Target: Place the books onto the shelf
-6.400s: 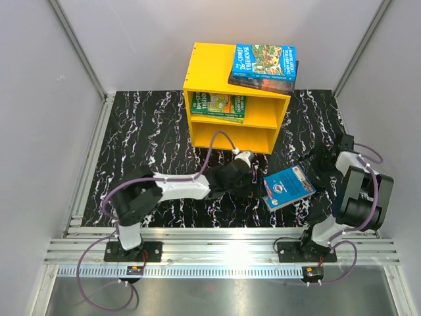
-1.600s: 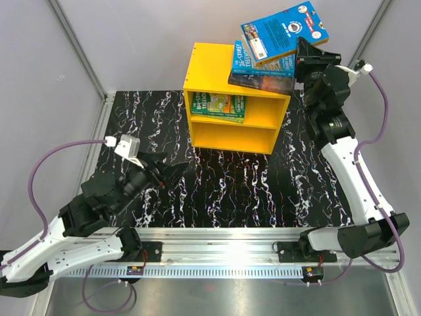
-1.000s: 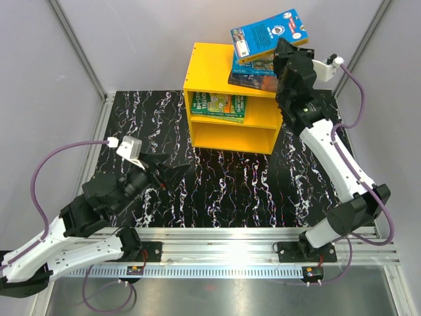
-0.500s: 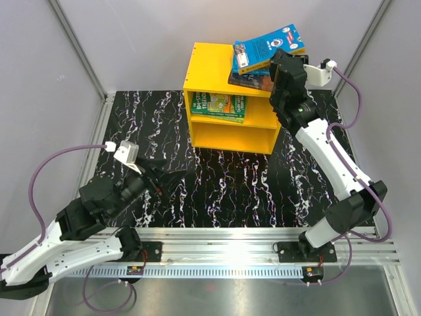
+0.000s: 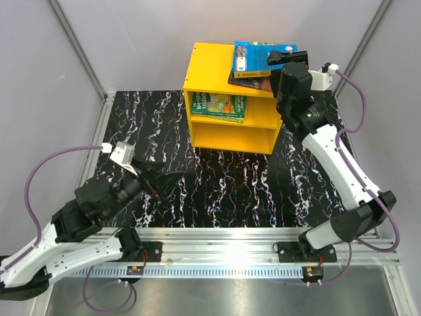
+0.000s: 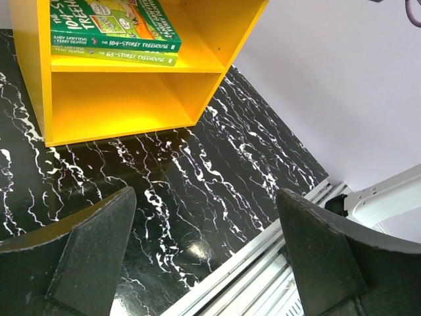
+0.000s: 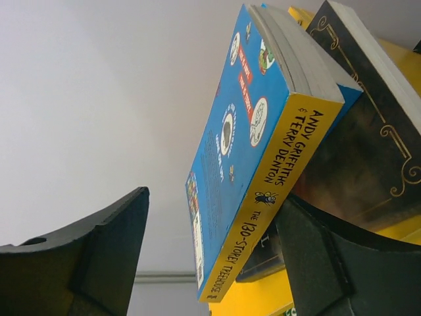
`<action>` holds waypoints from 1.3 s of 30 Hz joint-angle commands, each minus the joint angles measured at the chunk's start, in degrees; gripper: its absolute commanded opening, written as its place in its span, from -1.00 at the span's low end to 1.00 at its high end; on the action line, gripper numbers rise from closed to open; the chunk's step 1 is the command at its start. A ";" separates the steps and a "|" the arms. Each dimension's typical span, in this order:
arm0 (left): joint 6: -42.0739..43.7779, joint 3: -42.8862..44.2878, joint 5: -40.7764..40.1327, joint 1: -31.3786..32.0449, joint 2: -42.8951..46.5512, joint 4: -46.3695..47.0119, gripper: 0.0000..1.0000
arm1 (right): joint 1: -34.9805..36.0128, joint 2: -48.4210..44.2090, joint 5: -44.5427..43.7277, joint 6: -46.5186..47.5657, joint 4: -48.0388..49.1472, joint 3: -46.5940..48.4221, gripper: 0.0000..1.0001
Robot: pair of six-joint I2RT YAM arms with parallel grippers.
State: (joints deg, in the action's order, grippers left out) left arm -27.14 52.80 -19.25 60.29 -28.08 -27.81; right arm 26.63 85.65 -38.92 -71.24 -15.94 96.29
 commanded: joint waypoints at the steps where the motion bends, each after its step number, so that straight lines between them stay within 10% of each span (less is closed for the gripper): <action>1: -0.73 2.31 1.67 0.09 -1.01 0.39 0.80 | 0.35 -3.29 3.75 -1.27 -0.58 0.21 0.66; 8: -1.43 2.49 1.84 0.09 -1.89 0.13 0.80 | 0.44 -1.80 10.61 1.54 -1.80 1.61 0.99; 39: -1.34 2.66 1.49 0.09 -5.67 1.71 0.81 | -6.94 2.07 32.76 -0.56 -2.95 4.44 1.00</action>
State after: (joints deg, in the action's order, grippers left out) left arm -28.56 53.60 -18.61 60.29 -33.50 -28.77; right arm 20.23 91.64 -7.62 -71.24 -20.71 102.32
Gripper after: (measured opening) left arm 0.904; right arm 0.994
